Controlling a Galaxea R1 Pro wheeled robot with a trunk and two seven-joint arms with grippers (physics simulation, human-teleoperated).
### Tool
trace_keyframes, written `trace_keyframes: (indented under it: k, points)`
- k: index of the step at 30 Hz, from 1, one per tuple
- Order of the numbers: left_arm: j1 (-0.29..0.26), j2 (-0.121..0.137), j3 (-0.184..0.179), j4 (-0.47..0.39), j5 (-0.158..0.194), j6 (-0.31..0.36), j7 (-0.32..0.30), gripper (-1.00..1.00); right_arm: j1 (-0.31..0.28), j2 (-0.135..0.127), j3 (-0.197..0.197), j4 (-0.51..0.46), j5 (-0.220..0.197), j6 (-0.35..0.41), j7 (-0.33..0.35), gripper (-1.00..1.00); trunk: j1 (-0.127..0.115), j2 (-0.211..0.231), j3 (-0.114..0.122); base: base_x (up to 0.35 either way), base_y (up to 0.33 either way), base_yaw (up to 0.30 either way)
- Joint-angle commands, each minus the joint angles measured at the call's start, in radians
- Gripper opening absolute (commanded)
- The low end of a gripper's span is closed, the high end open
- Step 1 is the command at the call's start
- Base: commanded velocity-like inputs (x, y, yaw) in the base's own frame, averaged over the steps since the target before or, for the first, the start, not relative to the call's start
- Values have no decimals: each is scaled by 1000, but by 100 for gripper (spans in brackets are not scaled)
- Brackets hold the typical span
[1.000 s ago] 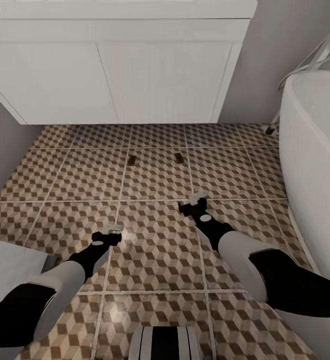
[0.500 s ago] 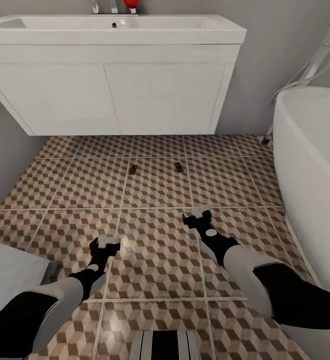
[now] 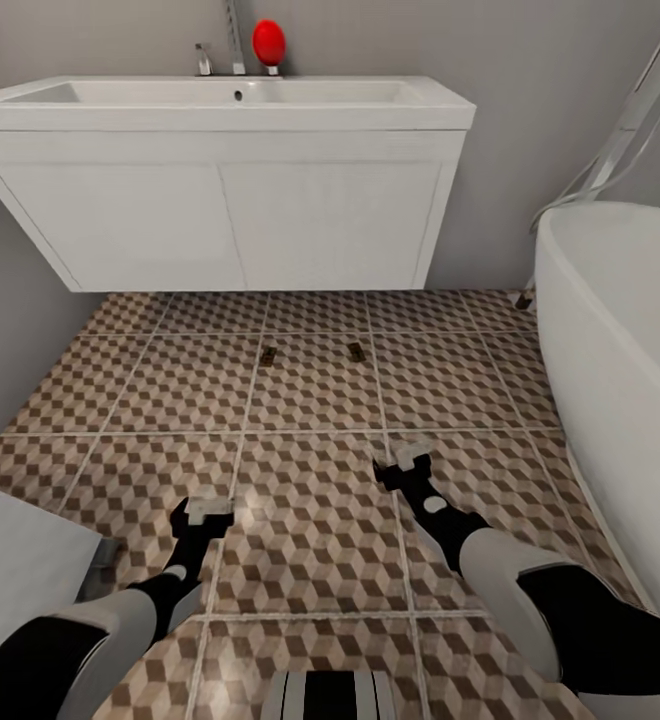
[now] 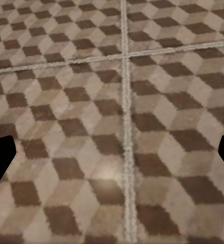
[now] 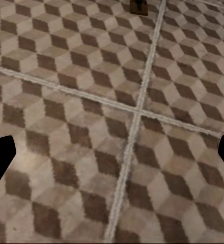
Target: Take the four mousetraps from the cabinet in the bathroom and place them on the bathroom floor. Make sure all four end up on the same floor surface, and ensure that at least two of them are either under or directly next to the same bathroom sink.
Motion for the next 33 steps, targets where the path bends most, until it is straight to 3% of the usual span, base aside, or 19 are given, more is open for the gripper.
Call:
trace_keyframes:
  k: [1,9,17,33]
  points:
    - [3,1,-9,4,7,-9,2,100,7,-2,6,1,7,-5,-9,100,-1,0,3,0,0,0]
    - [53,16,-9,4,7,-36,1,100,77,-19,6,1,7,-60,-8,100,-4,2,34,0,0,0]
    - [94,17,-9,5,7,-115,2,100,130,-22,6,1,7,-89,-8,100,-8,4,65,0,0,0]
    - [173,21,-9,5,7,-124,2,100,212,-47,5,1,5,-143,-10,100,-15,7,127,0,0,0]
